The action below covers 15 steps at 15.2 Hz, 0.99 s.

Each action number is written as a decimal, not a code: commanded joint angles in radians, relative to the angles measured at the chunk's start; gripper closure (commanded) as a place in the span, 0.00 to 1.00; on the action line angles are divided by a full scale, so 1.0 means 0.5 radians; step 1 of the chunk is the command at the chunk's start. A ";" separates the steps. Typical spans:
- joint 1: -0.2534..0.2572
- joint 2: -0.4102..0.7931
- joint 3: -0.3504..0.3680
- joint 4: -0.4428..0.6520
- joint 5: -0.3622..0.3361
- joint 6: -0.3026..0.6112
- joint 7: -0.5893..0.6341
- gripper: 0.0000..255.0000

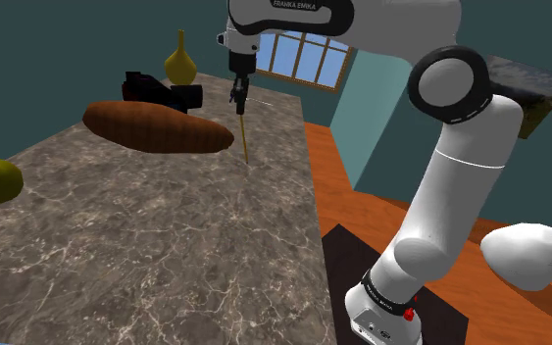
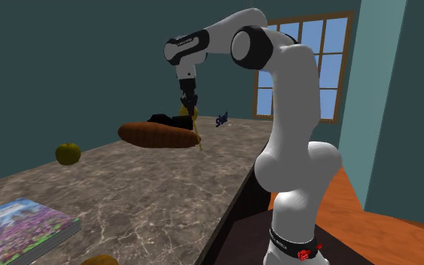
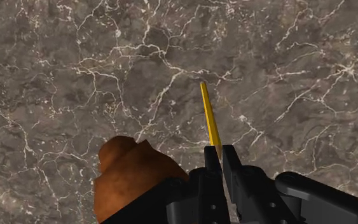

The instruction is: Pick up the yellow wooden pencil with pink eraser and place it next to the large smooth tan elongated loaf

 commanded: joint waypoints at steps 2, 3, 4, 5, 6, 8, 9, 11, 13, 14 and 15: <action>-0.052 0.161 -0.043 0.213 -0.022 -0.044 -0.105 1.00; -0.069 0.218 -0.056 0.294 -0.028 -0.065 -0.140 1.00; -0.086 0.278 -0.069 0.381 -0.033 -0.089 -0.174 1.00; -0.102 0.342 -0.082 0.475 -0.039 -0.116 -0.208 1.00; -0.118 0.410 -0.093 0.577 -0.044 -0.147 -0.242 1.00; -0.150 0.575 -0.117 0.829 -0.055 -0.229 -0.314 1.00; -0.153 0.563 -0.116 0.783 -0.054 -0.195 -0.311 1.00; -0.158 0.543 -0.116 0.697 -0.052 -0.129 -0.306 1.00; -0.162 0.527 -0.116 0.618 -0.051 -0.066 -0.301 1.00; -0.163 0.520 -0.116 0.581 -0.050 -0.036 -0.298 1.00; -0.165 0.514 -0.116 0.545 -0.050 -0.006 -0.296 1.00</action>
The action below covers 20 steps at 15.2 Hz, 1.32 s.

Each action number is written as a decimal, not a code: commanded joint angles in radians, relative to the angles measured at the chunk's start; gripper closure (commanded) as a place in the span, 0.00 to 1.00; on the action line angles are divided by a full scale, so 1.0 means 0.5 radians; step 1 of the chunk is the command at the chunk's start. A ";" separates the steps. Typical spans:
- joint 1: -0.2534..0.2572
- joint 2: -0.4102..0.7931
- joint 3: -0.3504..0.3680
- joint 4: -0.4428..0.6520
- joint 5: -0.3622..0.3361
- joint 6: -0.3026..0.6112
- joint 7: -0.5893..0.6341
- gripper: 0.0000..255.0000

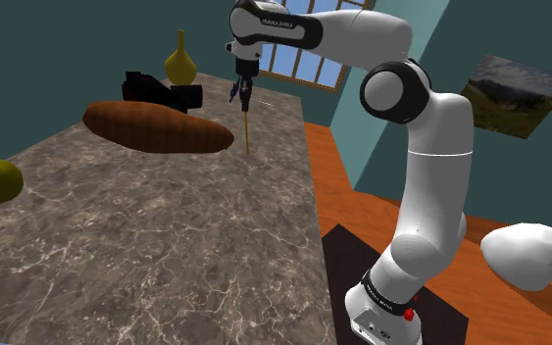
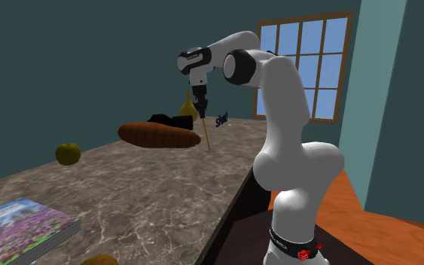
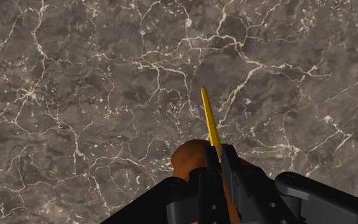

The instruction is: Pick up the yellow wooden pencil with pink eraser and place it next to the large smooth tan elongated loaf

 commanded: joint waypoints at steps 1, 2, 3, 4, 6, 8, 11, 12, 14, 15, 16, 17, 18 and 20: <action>-0.004 -0.005 0.000 -0.066 0.000 0.062 0.004 1.00; -0.005 -0.009 0.000 -0.100 0.000 0.091 0.007 1.00; -0.007 -0.013 0.000 -0.132 0.000 0.120 0.009 1.00; -0.008 -0.016 0.000 -0.163 0.000 0.148 0.012 1.00; -0.010 -0.019 -0.001 -0.223 0.000 0.203 0.016 1.00; -0.012 -0.021 -0.001 -0.278 -0.001 0.257 0.021 1.00; -0.015 -0.018 -0.002 -0.355 -0.003 0.336 0.029 1.00; -0.016 -0.017 -0.002 -0.379 -0.004 0.362 0.031 1.00; -0.017 -0.011 -0.003 -0.425 -0.006 0.413 0.036 1.00; -0.018 -0.008 -0.003 -0.447 -0.007 0.438 0.038 1.00; -0.018 -0.004 -0.003 -0.468 -0.008 0.463 0.041 1.00; -0.019 0.000 -0.004 -0.489 -0.009 0.487 0.044 1.00; -0.019 0.005 -0.004 -0.509 -0.010 0.512 0.046 1.00; -0.020 0.015 -0.005 -0.547 -0.013 0.560 0.051 1.00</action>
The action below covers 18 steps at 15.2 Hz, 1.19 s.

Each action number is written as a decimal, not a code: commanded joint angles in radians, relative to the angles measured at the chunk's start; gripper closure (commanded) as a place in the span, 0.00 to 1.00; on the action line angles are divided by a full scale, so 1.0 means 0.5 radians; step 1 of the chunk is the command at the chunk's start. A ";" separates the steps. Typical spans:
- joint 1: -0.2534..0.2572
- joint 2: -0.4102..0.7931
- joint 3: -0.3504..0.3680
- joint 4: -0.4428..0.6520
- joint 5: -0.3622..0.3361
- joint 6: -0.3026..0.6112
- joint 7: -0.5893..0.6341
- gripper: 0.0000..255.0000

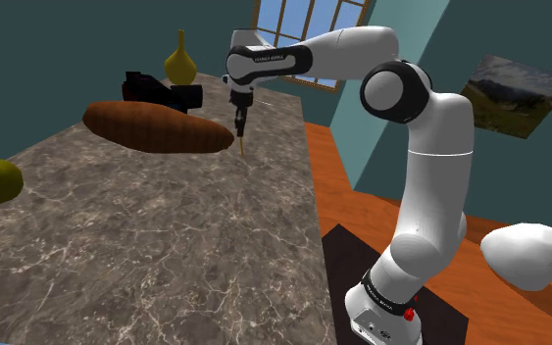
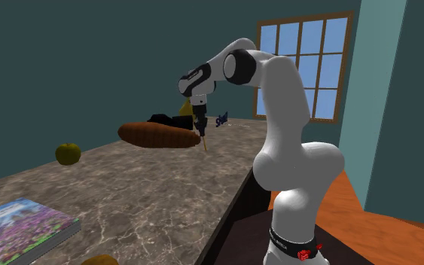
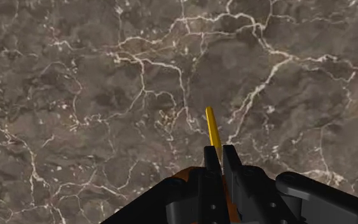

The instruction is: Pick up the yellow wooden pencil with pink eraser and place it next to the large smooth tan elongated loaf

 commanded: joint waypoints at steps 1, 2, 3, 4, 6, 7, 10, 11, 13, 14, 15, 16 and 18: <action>-0.002 0.024 -0.004 -0.036 -0.004 0.038 0.005 1.00; -0.003 0.030 -0.004 -0.053 -0.006 0.062 0.008 1.00; -0.003 0.037 -0.005 -0.070 -0.007 0.085 0.010 1.00; -0.003 0.044 -0.005 -0.086 -0.009 0.108 0.013 1.00; -0.004 0.060 -0.006 -0.117 -0.013 0.154 0.018 1.00; -0.004 0.068 -0.007 -0.132 -0.014 0.177 0.021 1.00; -0.004 0.095 -0.009 -0.172 -0.020 0.244 0.029 1.00; -0.004 0.105 -0.010 -0.184 -0.022 0.266 0.032 1.00; -0.004 0.115 -0.011 -0.196 -0.025 0.287 0.034 1.00; -0.004 0.115 -0.010 -0.196 -0.025 0.287 0.035 1.00; -0.004 0.115 -0.010 -0.196 -0.025 0.287 0.035 1.00; -0.004 0.115 -0.010 -0.196 -0.025 0.287 0.035 1.00; -0.004 0.115 -0.010 -0.196 -0.025 0.287 0.035 1.00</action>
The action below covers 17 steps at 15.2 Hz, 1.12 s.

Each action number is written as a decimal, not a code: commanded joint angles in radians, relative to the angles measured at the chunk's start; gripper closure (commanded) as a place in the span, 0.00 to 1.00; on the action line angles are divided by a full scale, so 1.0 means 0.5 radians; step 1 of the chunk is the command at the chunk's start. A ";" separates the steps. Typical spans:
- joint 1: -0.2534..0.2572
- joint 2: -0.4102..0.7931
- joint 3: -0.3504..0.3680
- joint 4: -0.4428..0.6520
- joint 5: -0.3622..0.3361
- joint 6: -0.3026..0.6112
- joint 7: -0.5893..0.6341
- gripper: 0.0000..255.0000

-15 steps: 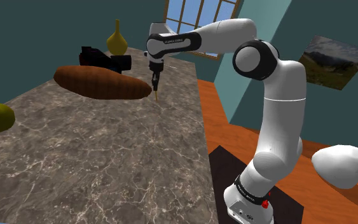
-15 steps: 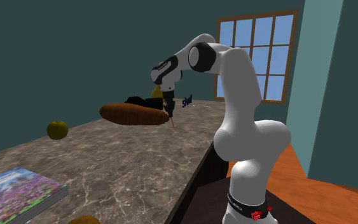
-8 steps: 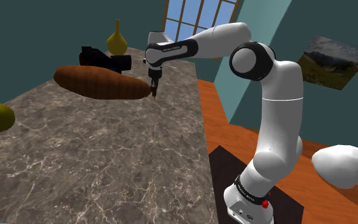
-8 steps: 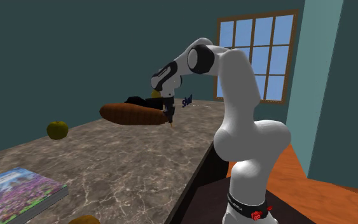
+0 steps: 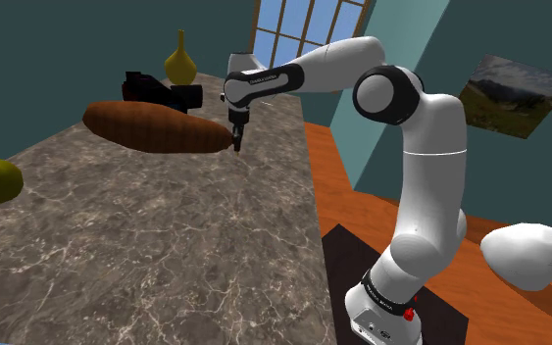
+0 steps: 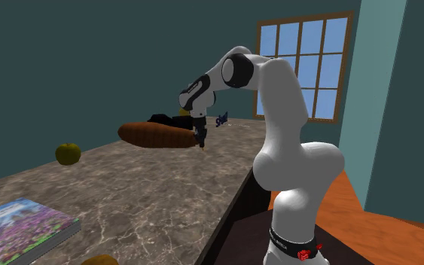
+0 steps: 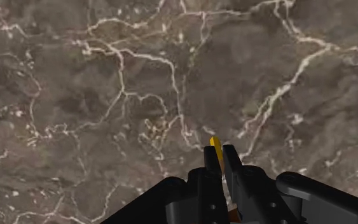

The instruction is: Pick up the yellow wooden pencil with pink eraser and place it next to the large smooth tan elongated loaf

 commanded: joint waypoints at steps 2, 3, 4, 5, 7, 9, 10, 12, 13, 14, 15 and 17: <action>-0.006 0.012 -0.006 -0.016 -0.002 -0.005 -0.001 0.00; -0.006 0.008 -0.006 -0.025 -0.002 0.001 0.001 0.00; -0.006 0.013 -0.007 -0.015 -0.003 -0.004 0.000 0.00; -0.007 0.014 -0.007 -0.015 -0.002 -0.004 -0.001 0.00; -0.004 0.015 -0.006 -0.010 -0.003 -0.007 0.001 0.00; 0.001 -0.022 0.000 0.069 0.006 -0.123 -0.006 0.00; 0.005 -0.037 0.002 0.114 0.010 -0.183 -0.009 0.00; 0.007 -0.047 0.004 0.152 0.013 -0.231 -0.012 0.00; 0.007 -0.047 0.004 0.151 0.013 -0.231 -0.012 0.00; 0.007 -0.047 0.004 0.152 0.013 -0.231 -0.012 0.00; 0.007 -0.047 0.004 0.152 0.013 -0.231 -0.012 0.00; 0.007 -0.047 0.004 0.152 0.013 -0.231 -0.012 0.00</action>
